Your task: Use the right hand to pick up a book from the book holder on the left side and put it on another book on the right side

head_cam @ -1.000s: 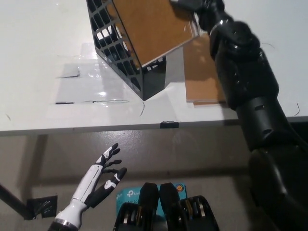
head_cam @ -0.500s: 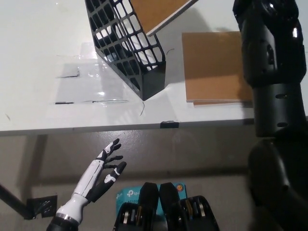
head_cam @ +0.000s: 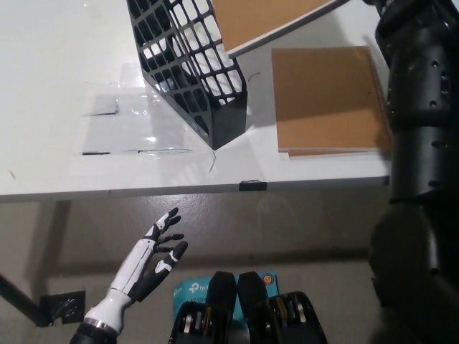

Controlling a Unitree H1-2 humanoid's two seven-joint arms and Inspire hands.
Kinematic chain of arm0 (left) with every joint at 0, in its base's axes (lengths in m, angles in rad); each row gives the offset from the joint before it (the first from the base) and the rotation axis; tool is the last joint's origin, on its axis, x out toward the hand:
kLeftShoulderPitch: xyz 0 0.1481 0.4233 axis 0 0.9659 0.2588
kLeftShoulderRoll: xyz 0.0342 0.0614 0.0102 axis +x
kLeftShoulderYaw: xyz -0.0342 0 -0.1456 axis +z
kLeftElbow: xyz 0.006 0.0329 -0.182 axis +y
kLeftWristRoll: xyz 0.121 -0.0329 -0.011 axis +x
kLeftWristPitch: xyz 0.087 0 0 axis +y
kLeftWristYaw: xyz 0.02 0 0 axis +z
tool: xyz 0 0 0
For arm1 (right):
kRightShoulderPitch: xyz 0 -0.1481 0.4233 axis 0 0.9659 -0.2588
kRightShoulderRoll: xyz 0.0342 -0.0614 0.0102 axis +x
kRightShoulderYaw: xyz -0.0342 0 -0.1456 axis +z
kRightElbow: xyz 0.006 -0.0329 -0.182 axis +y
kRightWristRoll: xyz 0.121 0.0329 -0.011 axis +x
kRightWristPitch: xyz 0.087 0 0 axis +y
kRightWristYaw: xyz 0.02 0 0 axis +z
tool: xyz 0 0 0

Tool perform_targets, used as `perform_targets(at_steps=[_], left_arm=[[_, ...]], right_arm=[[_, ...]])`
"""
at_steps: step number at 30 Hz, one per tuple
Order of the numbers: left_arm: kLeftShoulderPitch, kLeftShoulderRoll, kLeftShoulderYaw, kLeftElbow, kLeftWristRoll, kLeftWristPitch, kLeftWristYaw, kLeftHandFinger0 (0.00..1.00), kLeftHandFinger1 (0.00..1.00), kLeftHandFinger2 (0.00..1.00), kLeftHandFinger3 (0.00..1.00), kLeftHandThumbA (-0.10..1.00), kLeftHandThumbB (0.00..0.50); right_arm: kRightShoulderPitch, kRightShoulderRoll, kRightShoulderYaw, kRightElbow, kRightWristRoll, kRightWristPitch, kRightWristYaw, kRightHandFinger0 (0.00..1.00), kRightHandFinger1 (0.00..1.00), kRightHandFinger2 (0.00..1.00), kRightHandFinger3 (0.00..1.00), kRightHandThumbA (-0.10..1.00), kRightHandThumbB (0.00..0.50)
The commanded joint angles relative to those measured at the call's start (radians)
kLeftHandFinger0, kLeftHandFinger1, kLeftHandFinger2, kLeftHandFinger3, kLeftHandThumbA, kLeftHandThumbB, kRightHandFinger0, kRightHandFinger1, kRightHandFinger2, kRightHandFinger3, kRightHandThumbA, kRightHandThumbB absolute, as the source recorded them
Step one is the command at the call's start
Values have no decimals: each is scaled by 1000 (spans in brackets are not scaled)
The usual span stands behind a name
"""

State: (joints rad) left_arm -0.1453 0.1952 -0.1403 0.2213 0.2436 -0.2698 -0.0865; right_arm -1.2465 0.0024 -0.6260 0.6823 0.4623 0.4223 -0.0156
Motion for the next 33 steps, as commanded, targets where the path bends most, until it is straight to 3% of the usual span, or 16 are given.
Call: perform_targets(at_steps=[1,3,9,13,17,20,23,24,25,27,28,29,32,33], left_arm=[[-21,7,3,-14,-13,-47,0,691,818,997,1000,925,174],[-21,6,6,-11,-11,-54,7,689,816,994,1000,923,172],[-10,10,9,-20,-13,-48,7,684,816,989,1000,923,168],[-7,7,11,-12,-20,-59,7,681,818,992,1000,908,161],[-5,7,12,-9,-23,-63,7,679,817,996,1000,901,163],[-6,8,15,-9,-23,-63,7,680,816,995,1000,898,161],[-5,6,17,-10,-24,-60,6,679,813,994,1000,897,162],[-4,5,17,-9,-23,-63,7,679,811,994,1000,895,164],[-3,5,17,-6,-22,-67,9,678,810,994,1000,895,166],[0,2,15,0,-21,-75,11,679,811,994,1000,897,169],[2,2,15,-2,-25,-74,8,684,816,999,1000,899,165],[3,1,16,1,-27,-78,9,684,817,1000,1000,899,165],[4,2,19,-4,-30,-73,9,688,820,1000,1000,900,170],[5,3,18,-6,-31,-66,7,695,823,1000,1000,903,165]], right_arm=[[-135,-83,-66,22,263,48,49,0,195,619,1000,-100,89],[-132,-102,-67,33,264,48,54,0,164,593,1000,-100,97],[-110,-124,-92,33,308,48,34,0,137,675,1000,-100,117],[-88,-162,-74,64,338,48,48,0,132,654,1000,-100,75],[-75,-191,-71,116,339,48,64,0,123,638,992,-100,73],[-70,-214,-74,164,339,48,84,0,163,703,1000,-100,72],[-63,-235,-67,217,297,34,112,0,146,642,1000,-100,73],[-62,-238,-66,233,293,32,115,0,149,621,962,-100,68],[-59,-241,-61,256,285,22,122,0,147,612,840,-100,66],[-54,-243,-45,298,260,-18,137,0,146,573,871,-100,70],[-51,-247,-31,336,243,-45,155,0,187,569,835,-100,56],[-52,-252,-32,372,244,-48,163,0,180,582,1000,-100,86],[-59,-257,-24,445,221,-77,122,0,185,619,1000,-100,97],[-56,-259,-16,467,210,-90,129,0,167,592,1000,-100,70]])
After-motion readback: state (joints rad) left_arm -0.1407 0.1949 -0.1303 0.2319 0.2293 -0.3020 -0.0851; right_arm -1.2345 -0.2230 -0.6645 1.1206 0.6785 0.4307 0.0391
